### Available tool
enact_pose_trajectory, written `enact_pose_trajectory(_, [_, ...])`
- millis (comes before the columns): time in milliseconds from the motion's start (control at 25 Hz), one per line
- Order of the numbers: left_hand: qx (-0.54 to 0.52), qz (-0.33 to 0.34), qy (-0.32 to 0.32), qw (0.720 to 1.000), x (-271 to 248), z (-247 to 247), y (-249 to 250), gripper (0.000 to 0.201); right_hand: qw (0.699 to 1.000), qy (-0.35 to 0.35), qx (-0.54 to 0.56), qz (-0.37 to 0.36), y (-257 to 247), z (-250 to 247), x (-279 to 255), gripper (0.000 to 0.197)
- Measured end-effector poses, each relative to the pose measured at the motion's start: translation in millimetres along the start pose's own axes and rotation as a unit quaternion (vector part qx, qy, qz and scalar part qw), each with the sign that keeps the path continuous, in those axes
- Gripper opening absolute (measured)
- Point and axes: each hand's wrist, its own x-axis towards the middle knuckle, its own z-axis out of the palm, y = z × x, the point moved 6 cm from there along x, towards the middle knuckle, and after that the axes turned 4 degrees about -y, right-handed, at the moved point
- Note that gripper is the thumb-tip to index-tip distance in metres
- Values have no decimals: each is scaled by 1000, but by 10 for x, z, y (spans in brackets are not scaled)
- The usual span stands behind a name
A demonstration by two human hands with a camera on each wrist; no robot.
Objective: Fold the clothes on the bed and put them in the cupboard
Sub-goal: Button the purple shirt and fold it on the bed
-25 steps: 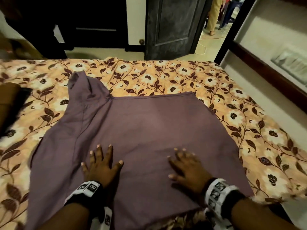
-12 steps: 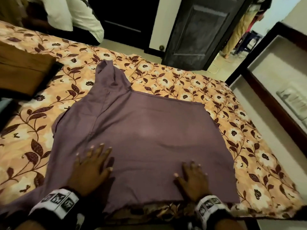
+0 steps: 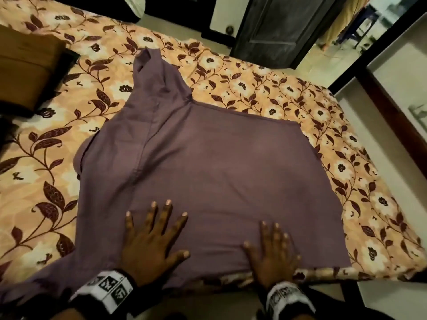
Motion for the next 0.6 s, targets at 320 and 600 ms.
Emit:
enact_pose_trajectory(320, [62, -11, -48, 997, -609, 44, 178, 109, 994, -78, 70, -18, 479, -101, -61, 86])
enact_pose_trajectory(600, [79, -29, 0, 996, -524, -246, 776, 57, 980, 11, 185, 71, 1194, -603, 225, 49])
